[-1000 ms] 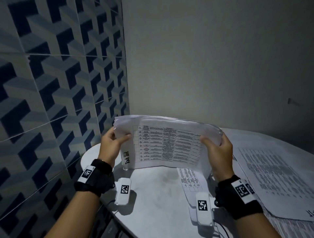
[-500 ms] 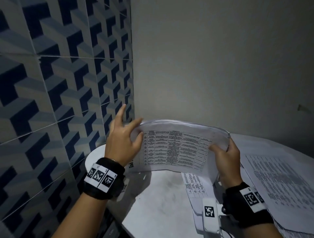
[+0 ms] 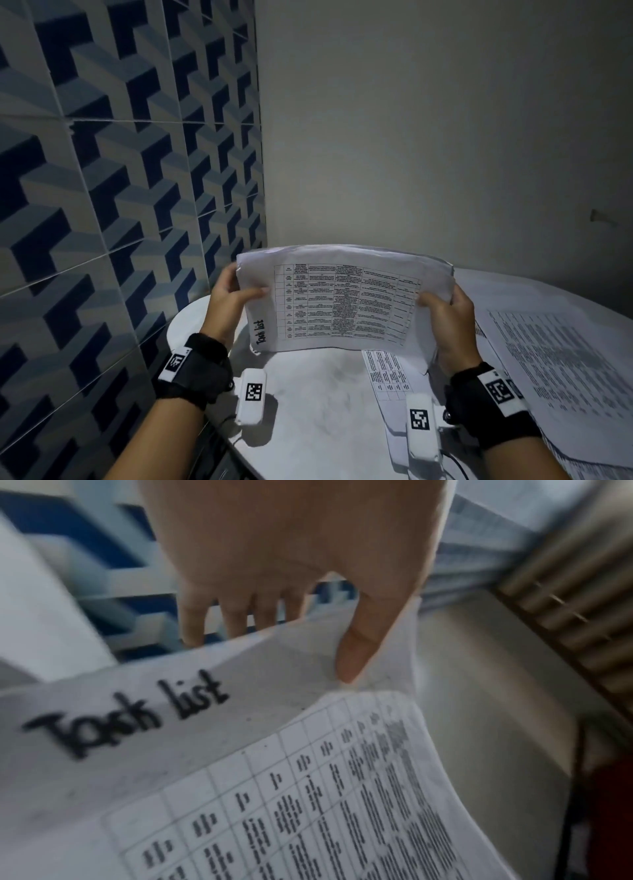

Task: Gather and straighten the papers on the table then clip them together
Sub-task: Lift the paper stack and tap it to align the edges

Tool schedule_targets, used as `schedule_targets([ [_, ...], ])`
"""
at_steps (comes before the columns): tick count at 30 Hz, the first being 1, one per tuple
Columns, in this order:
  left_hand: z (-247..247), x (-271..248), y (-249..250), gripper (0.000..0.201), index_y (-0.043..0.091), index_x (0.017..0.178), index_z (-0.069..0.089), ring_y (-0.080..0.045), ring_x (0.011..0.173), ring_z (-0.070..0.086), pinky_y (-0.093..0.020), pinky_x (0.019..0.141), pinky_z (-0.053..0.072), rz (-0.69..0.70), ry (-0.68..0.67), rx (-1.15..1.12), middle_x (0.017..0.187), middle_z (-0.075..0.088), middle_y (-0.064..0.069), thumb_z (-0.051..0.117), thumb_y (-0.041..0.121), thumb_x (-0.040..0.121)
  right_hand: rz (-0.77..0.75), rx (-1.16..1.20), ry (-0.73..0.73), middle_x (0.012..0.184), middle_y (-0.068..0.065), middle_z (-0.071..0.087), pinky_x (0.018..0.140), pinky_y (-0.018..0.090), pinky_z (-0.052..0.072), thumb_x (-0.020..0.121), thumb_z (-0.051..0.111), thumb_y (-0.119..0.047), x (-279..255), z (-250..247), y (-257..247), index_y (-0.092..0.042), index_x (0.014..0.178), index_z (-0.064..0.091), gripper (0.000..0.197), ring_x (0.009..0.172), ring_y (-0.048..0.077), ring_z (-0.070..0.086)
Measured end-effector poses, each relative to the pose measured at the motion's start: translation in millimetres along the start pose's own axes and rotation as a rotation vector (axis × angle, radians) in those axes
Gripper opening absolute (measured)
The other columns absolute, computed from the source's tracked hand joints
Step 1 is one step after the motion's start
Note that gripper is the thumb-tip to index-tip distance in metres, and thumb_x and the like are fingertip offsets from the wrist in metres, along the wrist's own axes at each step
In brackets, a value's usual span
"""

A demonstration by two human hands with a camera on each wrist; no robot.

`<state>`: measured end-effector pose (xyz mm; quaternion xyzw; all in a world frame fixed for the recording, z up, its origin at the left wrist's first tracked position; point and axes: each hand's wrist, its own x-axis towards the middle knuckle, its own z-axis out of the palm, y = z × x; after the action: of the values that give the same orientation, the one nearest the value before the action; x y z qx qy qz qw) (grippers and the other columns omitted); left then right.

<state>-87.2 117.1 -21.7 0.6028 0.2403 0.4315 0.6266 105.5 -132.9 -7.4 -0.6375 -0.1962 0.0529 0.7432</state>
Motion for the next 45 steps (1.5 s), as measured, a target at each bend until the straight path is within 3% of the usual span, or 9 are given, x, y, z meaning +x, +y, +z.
schedule_targets([
  [4, 0.3, -0.4, 0.9, 0.021, 0.012, 0.102, 0.072, -0.033, 0.101, 0.063, -0.044, 0.085, 0.050, -0.034, -0.041, -0.002, 0.096, 0.075, -0.008, 0.061, -0.003, 0.091, 0.079, 0.024, -0.018, 0.088, 0.001, 0.079, 0.080, 0.038, 0.057, 0.086, 0.058, 0.000, 8.0, 2.4, -4.4, -0.012, 0.089, 0.072, 0.019, 0.096, 0.033, 0.072],
  [11, -20.9, -0.2, 20.6, 0.046, 0.008, 0.128, 0.062, -0.038, 0.118, 0.064, -0.053, 0.104, 0.050, -0.023, -0.126, -0.023, 0.123, 0.071, -0.017, 0.069, 0.001, 0.083, 0.057, 0.060, -0.200, 0.086, 0.004, 0.077, 0.065, 0.025, 0.056, 0.090, 0.052, 0.007, -0.4, 3.9, -25.4, -0.005, 0.100, 0.066, 0.021, 0.083, 0.021, 0.072],
  [16, -8.4, -11.9, 36.0, 0.044, 0.017, 0.123, 0.062, -0.012, 0.094, 0.069, -0.025, 0.071, 0.058, 0.160, 0.030, 0.091, 0.100, 0.074, 0.008, 0.063, -0.011, 0.089, -0.109, 0.008, -0.071, 0.084, -0.006, 0.077, 0.058, 0.017, 0.055, 0.090, 0.059, 0.005, -10.0, 21.1, -29.5, -0.016, 0.100, 0.067, 0.025, 0.074, 0.006, 0.074],
  [20, -1.8, -15.3, 42.5, 0.050, 0.021, 0.133, 0.058, -0.011, 0.103, 0.066, -0.031, 0.080, 0.058, 0.244, 0.057, 0.110, 0.115, 0.070, 0.003, 0.061, -0.007, 0.092, -0.173, 0.019, -0.033, 0.093, -0.006, 0.072, 0.059, 0.011, 0.052, 0.090, 0.058, 0.005, -13.3, 30.5, -31.5, -0.016, 0.108, 0.064, 0.028, 0.071, -0.006, 0.069],
  [26, -17.8, -30.3, -1.3, 0.041, 0.016, 0.119, 0.060, -0.020, 0.100, 0.066, -0.021, 0.071, 0.054, 0.009, 0.035, 0.058, 0.105, 0.070, -0.001, 0.059, -0.013, 0.090, 0.123, -0.063, -0.072, 0.104, 0.019, 0.072, 0.086, 0.049, 0.057, 0.084, 0.053, 0.003, -12.6, 26.5, 13.8, 0.000, 0.097, 0.061, 0.016, 0.101, 0.037, 0.070],
  [30, -18.7, -30.9, 4.5, 0.037, 0.015, 0.116, 0.064, -0.012, 0.090, 0.070, -0.024, 0.072, 0.055, 0.040, 0.049, 0.045, 0.103, 0.074, 0.000, 0.067, -0.008, 0.087, 0.024, -0.075, -0.042, 0.086, 0.007, 0.060, 0.066, 0.030, 0.044, 0.088, 0.048, 0.005, -12.6, 30.5, 7.5, -0.002, 0.088, 0.055, 0.010, 0.081, 0.018, 0.055],
  [36, -24.1, -11.4, 37.5, 0.041, 0.014, 0.118, 0.059, -0.021, 0.100, 0.067, -0.039, 0.082, 0.056, 0.207, 0.085, 0.024, 0.111, 0.069, -0.006, 0.061, -0.012, 0.087, -0.106, 0.021, -0.040, 0.094, 0.001, 0.069, 0.078, 0.031, 0.054, 0.085, 0.049, 0.007, 1.1, 38.8, -31.2, -0.004, 0.097, 0.061, 0.021, 0.086, 0.017, 0.063],
  [40, -32.9, -18.6, 20.8, 0.042, 0.021, 0.113, 0.061, -0.018, 0.097, 0.068, -0.033, 0.078, 0.055, 0.165, 0.069, 0.026, 0.106, 0.070, -0.002, 0.063, -0.012, 0.087, -0.002, 0.011, -0.049, 0.087, -0.004, 0.070, 0.067, 0.021, 0.053, 0.085, 0.049, 0.010, -5.4, 40.0, -18.2, -0.015, 0.090, 0.062, 0.029, 0.081, 0.015, 0.065],
  [45, -32.5, -32.5, -8.3, 0.044, 0.025, 0.107, 0.065, -0.022, 0.101, 0.070, -0.034, 0.082, 0.057, 0.064, 0.041, 0.057, 0.101, 0.075, 0.000, 0.067, -0.013, 0.085, 0.158, -0.061, -0.099, 0.095, 0.004, 0.072, 0.073, 0.035, 0.055, 0.084, 0.048, 0.009, -17.8, 40.5, 12.7, -0.013, 0.091, 0.062, 0.028, 0.097, 0.028, 0.068],
])
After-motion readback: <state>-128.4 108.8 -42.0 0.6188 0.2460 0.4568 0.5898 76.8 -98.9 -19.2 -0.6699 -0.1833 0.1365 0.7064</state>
